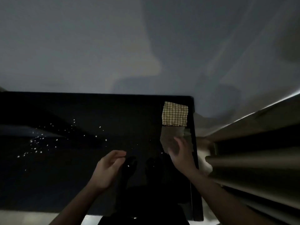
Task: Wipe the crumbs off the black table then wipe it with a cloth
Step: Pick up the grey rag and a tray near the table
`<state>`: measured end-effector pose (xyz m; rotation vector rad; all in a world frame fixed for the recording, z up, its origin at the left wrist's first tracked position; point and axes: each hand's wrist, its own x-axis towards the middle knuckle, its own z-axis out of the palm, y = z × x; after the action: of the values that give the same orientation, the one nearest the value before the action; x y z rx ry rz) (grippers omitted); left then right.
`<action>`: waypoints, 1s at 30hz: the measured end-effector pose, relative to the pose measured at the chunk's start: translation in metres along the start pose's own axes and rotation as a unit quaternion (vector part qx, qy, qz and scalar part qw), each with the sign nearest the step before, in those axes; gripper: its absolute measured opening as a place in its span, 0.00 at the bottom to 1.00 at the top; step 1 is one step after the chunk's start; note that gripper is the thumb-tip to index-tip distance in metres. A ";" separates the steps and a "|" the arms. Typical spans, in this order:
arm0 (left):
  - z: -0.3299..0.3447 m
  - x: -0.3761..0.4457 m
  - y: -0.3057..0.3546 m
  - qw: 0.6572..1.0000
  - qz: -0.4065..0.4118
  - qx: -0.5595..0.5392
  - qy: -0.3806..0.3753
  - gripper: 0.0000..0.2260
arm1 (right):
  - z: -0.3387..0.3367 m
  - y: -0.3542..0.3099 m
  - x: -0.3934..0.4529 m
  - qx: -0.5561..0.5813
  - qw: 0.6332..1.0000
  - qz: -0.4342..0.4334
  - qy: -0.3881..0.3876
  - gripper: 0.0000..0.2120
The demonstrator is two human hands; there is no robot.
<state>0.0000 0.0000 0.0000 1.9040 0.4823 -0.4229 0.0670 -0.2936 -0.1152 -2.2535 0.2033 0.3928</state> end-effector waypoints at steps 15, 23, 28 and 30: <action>-0.017 -0.043 -0.027 0.997 -0.044 0.020 0.059 0.08 | 0.033 0.040 0.034 -0.272 0.961 -0.056 -0.015 0.30; -0.066 -0.084 -0.039 0.998 -0.043 -0.006 0.053 0.09 | 0.028 -0.063 -0.067 0.083 0.992 0.044 -0.080 0.16; -0.120 -0.126 -0.065 0.997 -0.036 -0.036 0.059 0.10 | 0.076 -0.128 -0.147 0.180 0.977 0.056 -0.100 0.20; -0.145 -0.144 -0.082 0.996 -0.037 -0.049 0.060 0.11 | 0.100 -0.150 -0.175 0.190 0.975 0.063 -0.094 0.19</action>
<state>-0.1559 0.1431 0.0603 1.8273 0.6436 -0.3275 -0.0777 -0.1171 -0.0095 -1.8220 0.2961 0.5785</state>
